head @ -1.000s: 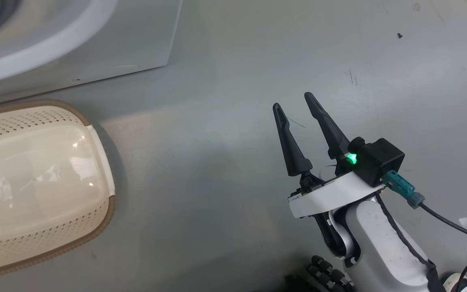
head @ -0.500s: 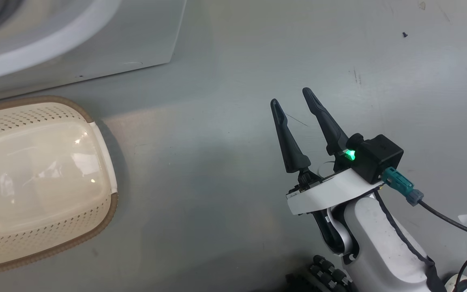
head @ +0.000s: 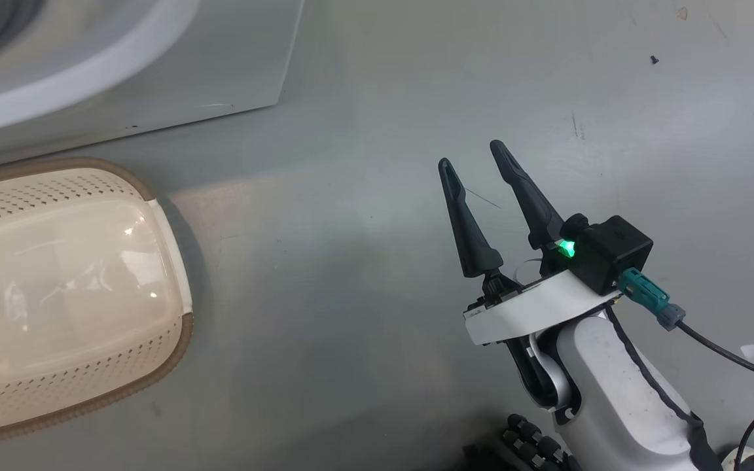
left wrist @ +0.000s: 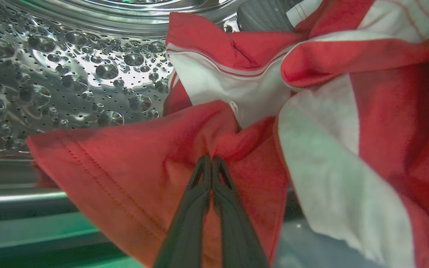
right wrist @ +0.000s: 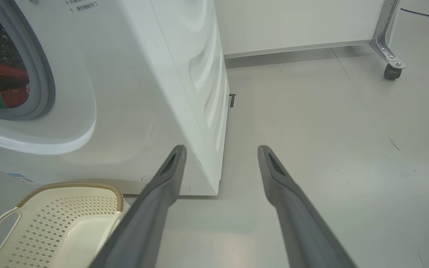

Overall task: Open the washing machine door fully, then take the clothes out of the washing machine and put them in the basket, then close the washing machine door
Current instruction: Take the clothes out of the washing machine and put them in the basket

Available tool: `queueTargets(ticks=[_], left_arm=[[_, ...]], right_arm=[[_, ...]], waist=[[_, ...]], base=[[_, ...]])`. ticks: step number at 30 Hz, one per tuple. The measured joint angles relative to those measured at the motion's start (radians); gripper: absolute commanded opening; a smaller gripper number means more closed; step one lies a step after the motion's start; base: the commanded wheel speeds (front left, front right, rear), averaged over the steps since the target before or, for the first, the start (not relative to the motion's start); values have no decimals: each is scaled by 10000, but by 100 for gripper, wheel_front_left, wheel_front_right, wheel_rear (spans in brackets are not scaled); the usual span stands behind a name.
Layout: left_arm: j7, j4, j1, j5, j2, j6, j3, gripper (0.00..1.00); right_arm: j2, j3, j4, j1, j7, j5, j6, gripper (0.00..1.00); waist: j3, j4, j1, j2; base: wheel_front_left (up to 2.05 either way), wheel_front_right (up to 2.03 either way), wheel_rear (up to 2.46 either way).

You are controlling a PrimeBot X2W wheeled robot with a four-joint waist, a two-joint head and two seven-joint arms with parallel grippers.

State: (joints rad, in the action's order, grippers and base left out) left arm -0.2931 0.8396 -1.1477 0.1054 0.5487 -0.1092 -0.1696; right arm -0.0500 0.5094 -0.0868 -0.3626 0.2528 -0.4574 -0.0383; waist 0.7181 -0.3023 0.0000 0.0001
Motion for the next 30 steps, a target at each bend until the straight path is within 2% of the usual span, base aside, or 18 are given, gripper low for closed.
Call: queueTargets(ticks=[7,30], left_arm=[[516,328,9,2,-247,174,-4,0],[2481,1319,1049,606,-1647,173,8,0]], right_arm=[[0,-128,-132,0,2,0,0,100],[-8,-744,-848,46,4,351,109,100]], waist=[[-212,111,0,0],[-1649,936,0,0]], base=[[0,0,0],[0,0,0]])
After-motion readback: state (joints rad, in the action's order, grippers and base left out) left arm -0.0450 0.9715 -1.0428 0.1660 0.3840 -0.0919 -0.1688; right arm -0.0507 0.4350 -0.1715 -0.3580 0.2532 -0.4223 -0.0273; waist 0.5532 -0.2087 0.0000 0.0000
